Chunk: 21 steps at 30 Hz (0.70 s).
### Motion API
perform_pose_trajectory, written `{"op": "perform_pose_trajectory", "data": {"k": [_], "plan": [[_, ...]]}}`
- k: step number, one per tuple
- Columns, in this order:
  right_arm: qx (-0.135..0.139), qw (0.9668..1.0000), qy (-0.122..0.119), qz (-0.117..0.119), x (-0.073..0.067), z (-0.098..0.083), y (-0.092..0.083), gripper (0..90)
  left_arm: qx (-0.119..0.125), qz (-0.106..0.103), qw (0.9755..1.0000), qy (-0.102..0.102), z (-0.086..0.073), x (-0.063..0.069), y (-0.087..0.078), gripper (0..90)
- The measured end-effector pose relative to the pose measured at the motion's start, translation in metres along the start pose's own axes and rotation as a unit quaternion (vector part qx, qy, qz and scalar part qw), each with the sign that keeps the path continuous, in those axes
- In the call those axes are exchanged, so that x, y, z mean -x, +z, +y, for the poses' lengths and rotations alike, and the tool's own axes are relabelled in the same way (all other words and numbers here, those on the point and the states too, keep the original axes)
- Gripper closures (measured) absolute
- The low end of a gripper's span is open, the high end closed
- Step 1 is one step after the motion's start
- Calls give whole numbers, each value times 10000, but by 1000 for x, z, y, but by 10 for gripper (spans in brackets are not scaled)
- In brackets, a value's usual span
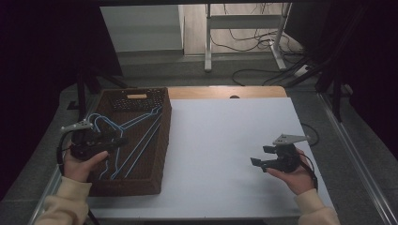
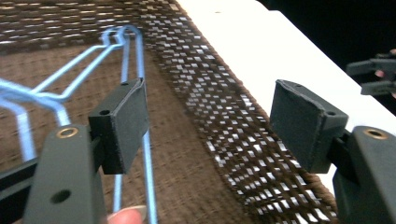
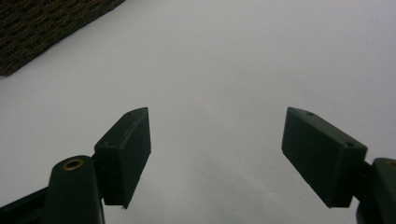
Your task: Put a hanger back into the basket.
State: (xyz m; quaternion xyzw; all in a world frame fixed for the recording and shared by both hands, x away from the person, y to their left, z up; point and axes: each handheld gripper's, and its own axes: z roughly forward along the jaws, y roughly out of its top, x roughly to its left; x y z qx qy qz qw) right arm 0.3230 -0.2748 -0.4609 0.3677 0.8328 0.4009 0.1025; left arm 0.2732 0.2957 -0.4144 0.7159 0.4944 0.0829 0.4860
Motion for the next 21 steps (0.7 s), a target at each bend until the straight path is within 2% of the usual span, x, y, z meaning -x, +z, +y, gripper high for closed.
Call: {"op": "perform_pose_trajectory", "data": {"k": [1, 4, 7, 8, 11, 12, 13, 18, 21], "plan": [[0, 10000, 0, 0, 0, 0, 0, 243, 0, 0, 10000, 0, 0, 0, 0, 276], [13, 10000, -26, 24, 1, -1, -2, 242, -72, -141, 9998, 143, 0, 14, 12, 273], [37, 10000, -35, 50, 0, -1, -3, 242, -69, -151, 9996, 228, -1, 22, 16, 276], [44, 10000, -43, 55, 0, -1, -4, 242, -76, -249, 9992, 295, -3, 29, 20, 275], [63, 9999, -28, 125, -2, -1, -5, 239, -73, -311, 9988, 380, -6, 36, 24, 274], [68, 9999, -16, 157, -2, -1, -6, 239, -106, -379, 9982, 463, -9, 43, 27, 274], [72, 9998, -20, 160, -3, -1, -7, 239, -106, -379, 9982, 463, -9, 43, 27, 274], [157, 9997, -48, 156, -5, 0, -10, 239, -218, -434, 9958, 772, -17, 64, 36, 270], [192, 9997, -76, 165, -8, 0, -12, 239, -244, -414, 9954, 832, -18, 66, 39, 268]]}}
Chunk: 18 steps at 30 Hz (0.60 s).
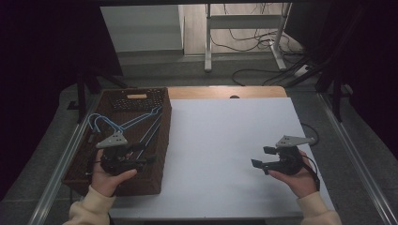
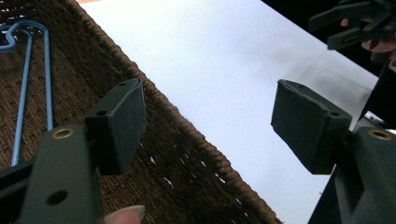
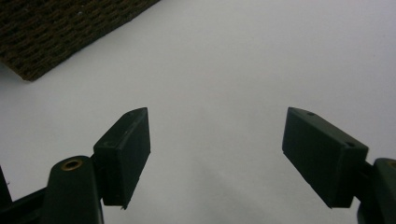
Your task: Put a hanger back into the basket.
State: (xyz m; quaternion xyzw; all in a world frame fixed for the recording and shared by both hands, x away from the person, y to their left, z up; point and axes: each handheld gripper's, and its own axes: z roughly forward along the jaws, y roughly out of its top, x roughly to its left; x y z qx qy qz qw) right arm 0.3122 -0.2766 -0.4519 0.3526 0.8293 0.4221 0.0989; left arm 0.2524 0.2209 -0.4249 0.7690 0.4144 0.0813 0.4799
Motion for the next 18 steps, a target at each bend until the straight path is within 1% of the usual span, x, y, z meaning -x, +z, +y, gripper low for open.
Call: {"op": "perform_pose_trajectory", "data": {"k": [5, 7, 8, 11, 16, 18], "plan": [[186, 9997, 110, 94, 0, 0, -5, 236, -57, 40, 10000, -27, -2, -4, 4, 268], [201, 9997, 131, 108, 0, 0, -6, 236, -78, 55, 10000, -29, -3, -5, 5, 269], [222, 9995, 179, 114, 2, -1, -6, 236, -104, 55, 9999, -10, -3, -5, 7, 269], [233, 9995, 208, 98, 2, -2, -7, 234, -115, 20, 9999, -3, -3, -5, 8, 268], [243, 9995, 181, 95, 1, -2, -8, 224, -105, 4, 9999, -10, -1, -5, 9, 263], [306, 9994, 161, 68, 0, -2, -10, 197, -95, -21, 9999, -26, 1, -4, 10, 258]]}}
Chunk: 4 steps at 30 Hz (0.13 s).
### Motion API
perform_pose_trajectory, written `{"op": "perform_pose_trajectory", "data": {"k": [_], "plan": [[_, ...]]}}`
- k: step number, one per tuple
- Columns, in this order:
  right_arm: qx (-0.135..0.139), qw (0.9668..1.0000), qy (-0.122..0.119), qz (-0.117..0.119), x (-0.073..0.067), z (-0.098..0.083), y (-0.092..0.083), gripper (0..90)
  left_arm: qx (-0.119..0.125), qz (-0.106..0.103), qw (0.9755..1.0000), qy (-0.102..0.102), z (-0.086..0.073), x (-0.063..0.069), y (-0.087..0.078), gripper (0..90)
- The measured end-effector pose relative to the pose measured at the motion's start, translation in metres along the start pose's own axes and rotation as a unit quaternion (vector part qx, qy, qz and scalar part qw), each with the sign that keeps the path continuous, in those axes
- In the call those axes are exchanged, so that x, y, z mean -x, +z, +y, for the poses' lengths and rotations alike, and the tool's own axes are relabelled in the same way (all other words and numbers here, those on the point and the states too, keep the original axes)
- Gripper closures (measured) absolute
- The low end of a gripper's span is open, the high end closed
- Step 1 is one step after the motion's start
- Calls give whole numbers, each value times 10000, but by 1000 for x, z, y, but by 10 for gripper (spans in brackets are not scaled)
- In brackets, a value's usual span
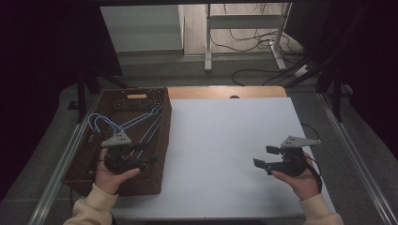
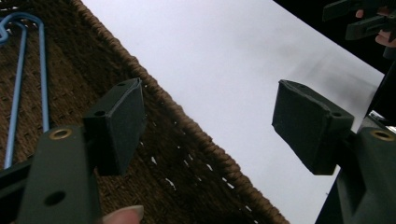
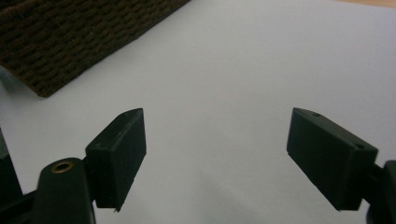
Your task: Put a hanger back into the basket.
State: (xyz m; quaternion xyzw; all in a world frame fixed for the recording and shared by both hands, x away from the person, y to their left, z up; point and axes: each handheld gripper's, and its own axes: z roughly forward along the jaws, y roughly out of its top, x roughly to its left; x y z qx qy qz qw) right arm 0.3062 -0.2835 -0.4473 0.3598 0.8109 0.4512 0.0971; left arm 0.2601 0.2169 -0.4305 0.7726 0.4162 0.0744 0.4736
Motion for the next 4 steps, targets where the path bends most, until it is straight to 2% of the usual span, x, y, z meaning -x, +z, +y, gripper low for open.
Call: {"op": "perform_pose_trajectory", "data": {"k": [4], "plan": [[72, 10000, -28, 43, -2, 2, -1, 188, 7, -5, 10000, -15, 0, 1, -1, 255]]}}
